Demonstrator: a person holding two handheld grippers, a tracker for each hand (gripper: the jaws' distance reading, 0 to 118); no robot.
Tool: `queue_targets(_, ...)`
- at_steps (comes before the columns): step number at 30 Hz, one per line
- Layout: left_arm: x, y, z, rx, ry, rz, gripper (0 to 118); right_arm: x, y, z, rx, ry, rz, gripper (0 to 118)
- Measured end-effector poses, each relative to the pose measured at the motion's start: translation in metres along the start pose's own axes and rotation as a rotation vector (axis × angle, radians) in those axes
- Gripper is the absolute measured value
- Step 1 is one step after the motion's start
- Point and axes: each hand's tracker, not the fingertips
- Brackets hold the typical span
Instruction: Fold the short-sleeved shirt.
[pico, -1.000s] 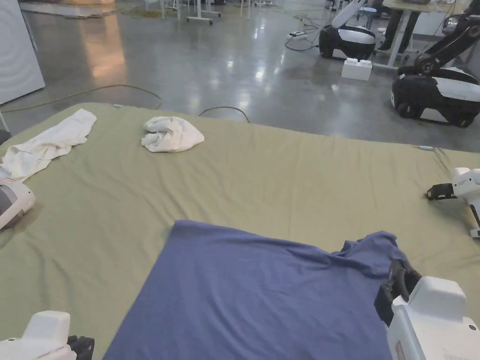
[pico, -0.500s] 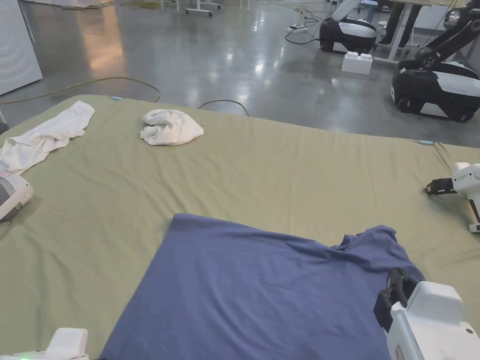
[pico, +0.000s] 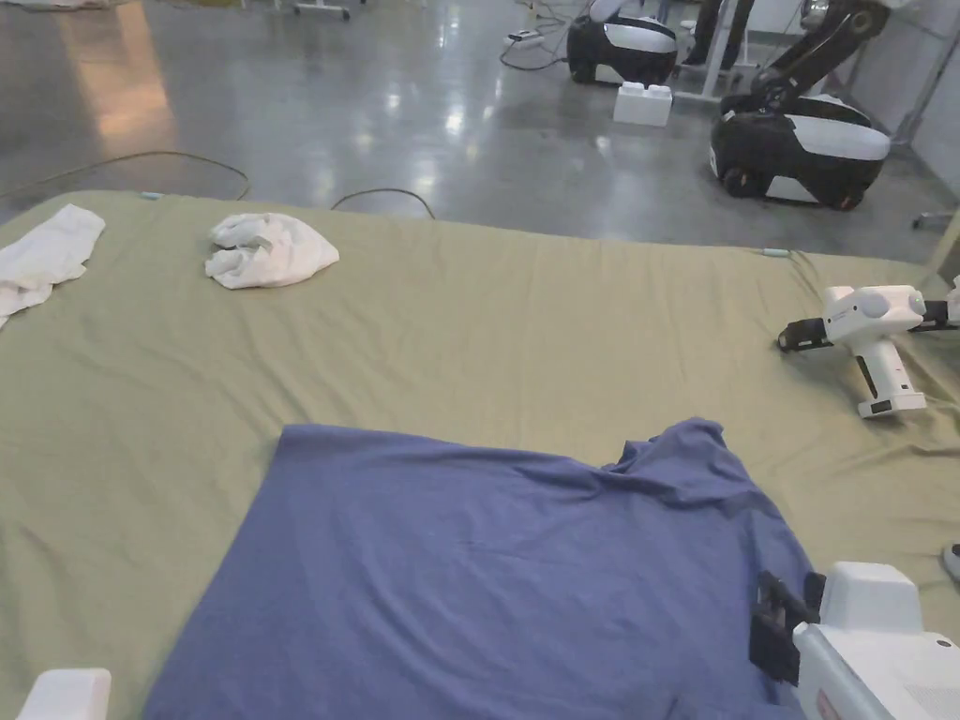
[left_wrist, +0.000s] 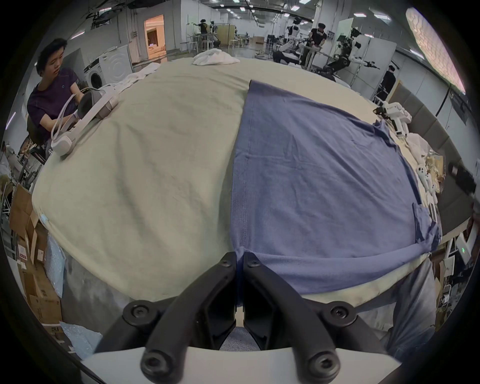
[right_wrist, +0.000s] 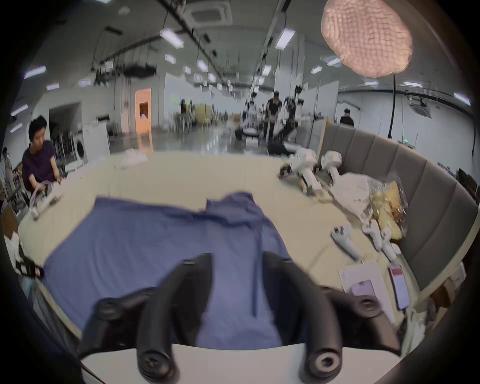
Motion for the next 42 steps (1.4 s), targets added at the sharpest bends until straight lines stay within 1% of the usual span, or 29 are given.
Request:
queue_targets(1,0.000,0.000,0.002,0.004,-0.006,0.001,0,0.007,-0.005,0.001,-0.052,-0.005,-0.002,58)
queue_targets(2,0.000,0.000,0.004,0.009,-0.009,-0.002,0,0.014,-0.013,0.003,-0.092,-0.007,-0.020,61)
queue_targets(3,0.000,0.000,0.005,0.018,-0.010,-0.006,0,0.021,-0.023,0.006,-0.131,-0.005,-0.036,61)
queue_targets(4,0.000,0.000,0.006,0.022,-0.010,-0.009,0,0.027,-0.032,0.007,-0.175,-0.006,-0.039,62)
queue_targets(7,0.008,-0.002,0.010,0.014,0.000,-0.032,0,0.036,-0.066,0.013,-0.280,-0.022,-0.022,71)
queue_targets(9,0.010,-0.002,0.009,0.013,0.002,-0.027,0,0.039,-0.090,0.014,-0.358,-0.026,-0.005,71)
queue_targets(11,0.012,-0.004,0.009,0.008,0.005,-0.024,0,0.040,-0.109,0.013,-0.425,-0.028,-0.034,71)
queue_targets(12,0.012,-0.004,0.009,0.006,0.005,-0.023,0,0.043,-0.117,0.012,-0.443,-0.030,-0.061,71)
queue_targets(15,0.013,-0.004,0.008,0.003,0.008,-0.024,0,0.048,-0.132,0.003,-0.474,-0.051,-0.073,70)
queue_targets(16,0.014,-0.004,0.008,0.002,0.009,-0.025,0,0.050,-0.135,-0.001,-0.487,-0.056,-0.076,68)
queue_targets(17,0.011,-0.004,0.007,0.001,0.009,-0.026,0,0.051,-0.137,-0.005,-0.500,-0.048,-0.086,63)
queue_targets(20,0.008,-0.005,0.001,-0.004,0.010,-0.028,0,0.052,-0.141,-0.015,-0.527,0.026,-0.138,54)
queue_targets(22,0.005,-0.006,-0.004,-0.004,0.010,-0.027,0,0.047,-0.137,-0.012,-0.516,0.033,-0.096,36)
queue_targets(23,0.004,-0.007,-0.004,-0.003,0.010,-0.026,0,0.045,-0.136,-0.011,-0.513,0.044,-0.081,22)
queue_targets(24,0.004,-0.008,-0.004,-0.002,0.009,-0.024,0,0.044,-0.134,-0.012,-0.509,0.073,-0.103,8)
queue_targets(25,0.007,-0.007,-0.003,-0.002,0.009,-0.022,0,0.042,-0.133,-0.011,-0.515,0.050,-0.099,8)
queue_targets(26,0.008,-0.008,-0.002,0.001,0.009,-0.022,0,0.041,-0.132,-0.011,-0.523,0.042,-0.074,7)
queue_targets(29,0.008,-0.005,0.004,0.014,0.004,-0.024,0,0.041,-0.122,-0.003,-0.509,0.043,-0.075,5)
queue_targets(31,0.007,0.000,0.010,0.037,-0.003,-0.021,0,0.042,-0.110,0.004,-0.477,0.039,-0.048,5)
queue_targets(34,-0.004,0.014,0.009,0.115,-0.057,0.026,0,0.044,-0.086,0.011,-0.414,0.054,-0.048,5)
queue_targets(37,0.002,0.036,0.013,0.142,-0.057,0.017,0,0.047,-0.059,0.010,-0.357,0.073,-0.056,5)
queue_targets(40,0.008,0.065,0.011,0.182,-0.058,-0.009,0,0.051,-0.031,-0.002,-0.317,0.063,-0.045,5)
queue_targets(42,0.014,0.088,0.006,0.195,-0.060,-0.010,0,0.054,-0.014,-0.015,-0.294,0.058,-0.052,5)
